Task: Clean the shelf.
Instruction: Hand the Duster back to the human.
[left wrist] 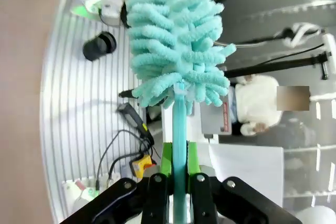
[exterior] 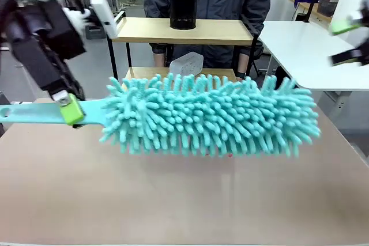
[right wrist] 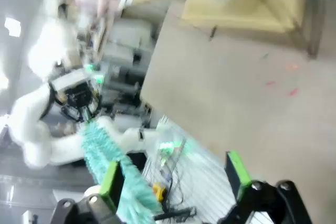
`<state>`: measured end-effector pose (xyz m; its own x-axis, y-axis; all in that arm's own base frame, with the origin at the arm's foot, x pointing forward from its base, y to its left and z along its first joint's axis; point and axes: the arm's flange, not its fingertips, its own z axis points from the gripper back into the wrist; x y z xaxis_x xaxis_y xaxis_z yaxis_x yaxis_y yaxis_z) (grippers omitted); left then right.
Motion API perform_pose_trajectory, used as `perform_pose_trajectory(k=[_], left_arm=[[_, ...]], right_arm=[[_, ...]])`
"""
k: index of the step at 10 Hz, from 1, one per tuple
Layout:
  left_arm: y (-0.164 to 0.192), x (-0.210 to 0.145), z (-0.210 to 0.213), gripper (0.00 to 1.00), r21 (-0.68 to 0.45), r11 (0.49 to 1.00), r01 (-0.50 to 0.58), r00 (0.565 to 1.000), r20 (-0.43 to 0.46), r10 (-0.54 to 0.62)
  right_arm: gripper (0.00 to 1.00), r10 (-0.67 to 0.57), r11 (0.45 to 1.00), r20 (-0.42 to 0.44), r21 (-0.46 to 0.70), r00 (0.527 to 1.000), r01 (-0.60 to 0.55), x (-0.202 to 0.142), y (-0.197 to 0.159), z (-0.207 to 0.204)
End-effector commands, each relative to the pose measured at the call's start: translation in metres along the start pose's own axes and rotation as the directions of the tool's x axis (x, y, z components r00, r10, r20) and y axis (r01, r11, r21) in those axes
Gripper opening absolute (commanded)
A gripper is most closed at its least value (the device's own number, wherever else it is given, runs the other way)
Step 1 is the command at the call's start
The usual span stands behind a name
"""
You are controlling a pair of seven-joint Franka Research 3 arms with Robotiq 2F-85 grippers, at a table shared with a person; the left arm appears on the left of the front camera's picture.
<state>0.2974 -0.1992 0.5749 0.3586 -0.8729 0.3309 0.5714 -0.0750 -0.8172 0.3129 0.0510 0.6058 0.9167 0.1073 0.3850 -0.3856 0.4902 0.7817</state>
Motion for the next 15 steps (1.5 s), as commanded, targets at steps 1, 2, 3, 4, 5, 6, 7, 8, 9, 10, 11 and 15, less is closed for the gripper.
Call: perform_pose_trajectory(k=[1,2,3,4,5,6,7,8,9,10,11,15], left_arm=[[0.003,0.012,0.022,0.12,-0.044,0.998,0.038,0.996,-0.084,-0.042],[0.011,0.020,0.022,0.12,-0.060,0.998,0.022,0.994,-0.101,-0.028],[0.017,0.027,0.024,0.12,-0.071,0.997,0.022,0.994,-0.105,-0.030],[0.021,0.030,0.027,0.12,-0.086,0.996,0.035,0.993,-0.110,-0.045],[0.025,0.031,0.029,0.12,-0.098,0.995,0.030,0.993,-0.107,-0.041],[0.029,0.031,0.029,0.12,-0.101,0.995,0.023,0.994,-0.108,-0.034],[0.035,0.030,0.030,0.12,-0.115,0.993,0.015,0.995,-0.100,-0.027],[0.038,0.030,0.030,0.12,-0.119,0.993,0.013,0.994,-0.110,-0.026],[0.040,0.031,0.029,0.12,-0.128,0.991,0.027,0.994,-0.100,-0.040],[0.040,0.030,0.029,0.12,-0.128,0.991,0.039,0.994,-0.097,-0.052],[0.040,0.030,0.027,0.12,-0.138,0.989,0.050,0.993,-0.103,-0.065],[0.041,0.031,0.023,0.12,-0.152,0.987,0.051,0.991,-0.116,-0.069]], right_arm=[[1.00,0.080,0.993,-0.244,0.104,0.966,-0.056,0.032,0.014,-0.051],[1.00,0.096,0.989,-0.349,0.136,0.932,-0.051,0.023,0.021,-0.087],[1.00,0.124,0.987,-0.473,0.150,0.872,-0.059,0.007,0.024,-0.118],[1.00,0.138,0.981,-0.525,0.188,0.840,-0.044,-0.003,0.025,-0.130],[1.00,0.143,0.971,-0.566,0.238,0.812,-0.005,-0.010,0.026,-0.133],[1.00,0.138,0.971,-0.575,0.241,0.806,0.005,-0.016,0.027,-0.133],[1.00,0.141,0.963,-0.608,0.266,0.781,0.033,-0.024,0.029,-0.133],[1.00,0.120,0.966,-0.601,0.254,0.790,0.047,-0.029,0.030,-0.135],[1.00,0.136,0.966,-0.622,0.257,0.771,0.038,-0.034,0.031,-0.137],[1.00,0.135,0.970,-0.624,0.241,0.769,0.026,-0.038,0.030,-0.141],[1.00,0.137,0.971,-0.630,0.236,0.764,0.021,-0.038,0.029,-0.143],[0.00,0.149,0.970,-0.630,0.242,0.762,0.011,-0.035,0.031,-0.140]])
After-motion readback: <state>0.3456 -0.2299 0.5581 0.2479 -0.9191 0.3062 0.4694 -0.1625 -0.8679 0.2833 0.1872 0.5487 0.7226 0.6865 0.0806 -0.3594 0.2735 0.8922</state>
